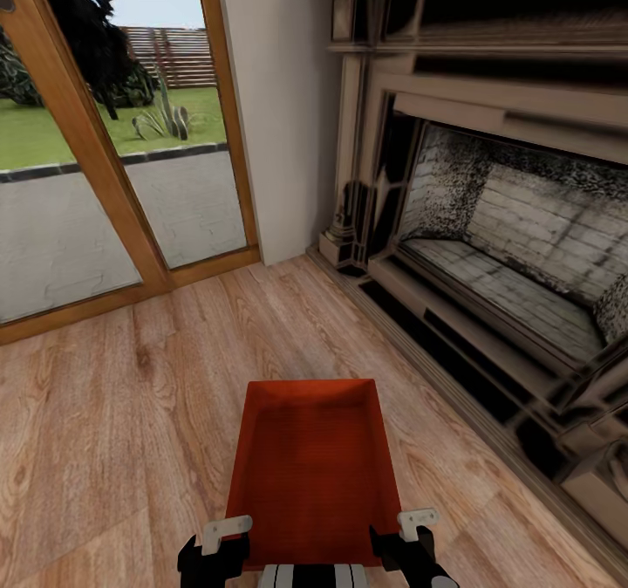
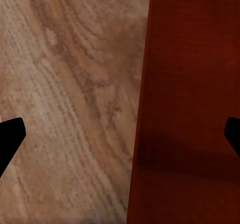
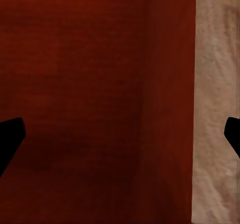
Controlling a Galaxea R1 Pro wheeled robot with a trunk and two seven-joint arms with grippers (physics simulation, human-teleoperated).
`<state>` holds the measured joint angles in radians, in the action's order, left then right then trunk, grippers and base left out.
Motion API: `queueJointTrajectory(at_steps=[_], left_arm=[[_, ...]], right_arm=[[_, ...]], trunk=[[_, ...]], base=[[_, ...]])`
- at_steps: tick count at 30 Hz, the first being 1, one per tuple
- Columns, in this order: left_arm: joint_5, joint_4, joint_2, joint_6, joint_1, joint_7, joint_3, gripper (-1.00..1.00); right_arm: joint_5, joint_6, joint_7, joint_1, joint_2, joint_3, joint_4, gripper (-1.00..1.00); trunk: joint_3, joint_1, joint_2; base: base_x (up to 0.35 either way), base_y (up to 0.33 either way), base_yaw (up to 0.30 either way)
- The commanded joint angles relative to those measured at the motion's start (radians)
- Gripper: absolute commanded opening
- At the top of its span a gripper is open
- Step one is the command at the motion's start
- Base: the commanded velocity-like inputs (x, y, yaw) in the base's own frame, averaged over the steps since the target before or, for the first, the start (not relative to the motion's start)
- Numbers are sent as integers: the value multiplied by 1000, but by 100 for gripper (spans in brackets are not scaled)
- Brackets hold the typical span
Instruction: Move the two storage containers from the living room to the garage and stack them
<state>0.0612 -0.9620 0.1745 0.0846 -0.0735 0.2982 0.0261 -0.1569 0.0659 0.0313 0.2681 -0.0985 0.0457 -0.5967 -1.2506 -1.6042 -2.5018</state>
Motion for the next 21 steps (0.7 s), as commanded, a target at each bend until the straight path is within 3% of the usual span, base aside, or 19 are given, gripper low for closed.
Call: queueJointTrajectory(at_steps=[1,15,21], left_arm=[[6,-1,0,7,0,5,2,100],[7,-2,0,7,0,5,1,100],[7,-2,0,7,0,6,2,100]], right_arm=[[-9,3,3,0,-1,5,0,100],[-9,5,1,1,14,7,-1,100],[-9,5,2,0,18,43,-1,100]], trunk=[[-1,0,0],[-1,0,0],[-1,0,0]], base=[[0,0,0],[0,0,0],[0,0,0]])
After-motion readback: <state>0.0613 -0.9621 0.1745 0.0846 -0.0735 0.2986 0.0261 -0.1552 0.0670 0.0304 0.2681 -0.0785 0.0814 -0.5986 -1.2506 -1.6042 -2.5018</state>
